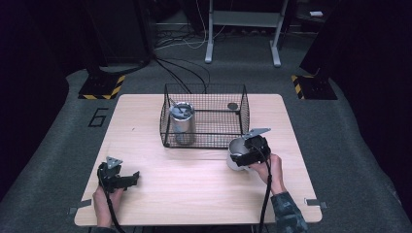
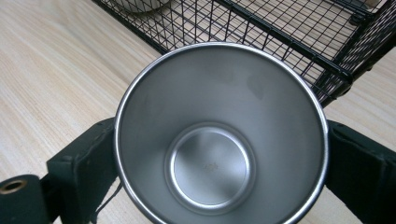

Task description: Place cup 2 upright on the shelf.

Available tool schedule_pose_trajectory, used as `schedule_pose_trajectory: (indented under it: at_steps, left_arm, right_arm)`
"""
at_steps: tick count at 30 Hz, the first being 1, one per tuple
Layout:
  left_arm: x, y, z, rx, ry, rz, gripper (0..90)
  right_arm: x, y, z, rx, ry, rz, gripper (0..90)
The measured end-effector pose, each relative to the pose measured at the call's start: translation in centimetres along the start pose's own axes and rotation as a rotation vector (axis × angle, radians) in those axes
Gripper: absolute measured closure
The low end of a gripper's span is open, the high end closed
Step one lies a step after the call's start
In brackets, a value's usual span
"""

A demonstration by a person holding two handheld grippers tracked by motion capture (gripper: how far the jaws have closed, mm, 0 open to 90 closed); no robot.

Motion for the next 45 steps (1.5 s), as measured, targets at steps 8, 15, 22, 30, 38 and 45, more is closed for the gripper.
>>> schedule_pose_trajectory:
  at_steps: [8,15,22,30,38,45]
  left_arm:
    - [0.0,0.0,0.0,0.000,0.000,0.001,2.1]
    - [0.0,0.0,0.0,0.000,0.000,0.001,2.1]
    - [0.0,0.0,0.0,0.000,0.000,0.001,2.1]
    - [0.0,0.0,0.0,-0.001,0.000,0.001,2.0]
    - [0.0,0.0,0.0,-0.001,0.000,0.000,2.0]
    - [0.0,0.0,0.0,-0.001,0.000,0.000,2.0]
  right_arm:
    - [-0.4,0.0,0.1,-0.002,-0.025,0.010,5.8]
    - [-1.1,0.4,0.3,-0.013,-0.015,0.025,5.8]
    - [-1.7,0.8,0.7,-0.013,-0.023,0.026,5.8]
    - [-2.6,1.1,1.3,-0.035,-0.025,0.034,5.8]
    - [-3.3,1.5,2.2,-0.052,-0.037,0.042,5.9]
    - [-4.2,1.8,3.3,-0.066,-0.042,0.046,5.8]
Point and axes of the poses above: each handheld gripper's, and its own axes: x roughly forward along the jaws, z roughly out of its top, y roughly to its left, the point moved 8 cm from there along x, roughly forward along the jaws, and after that the axes turned 4 degrees about x, right-handed, at the moved point
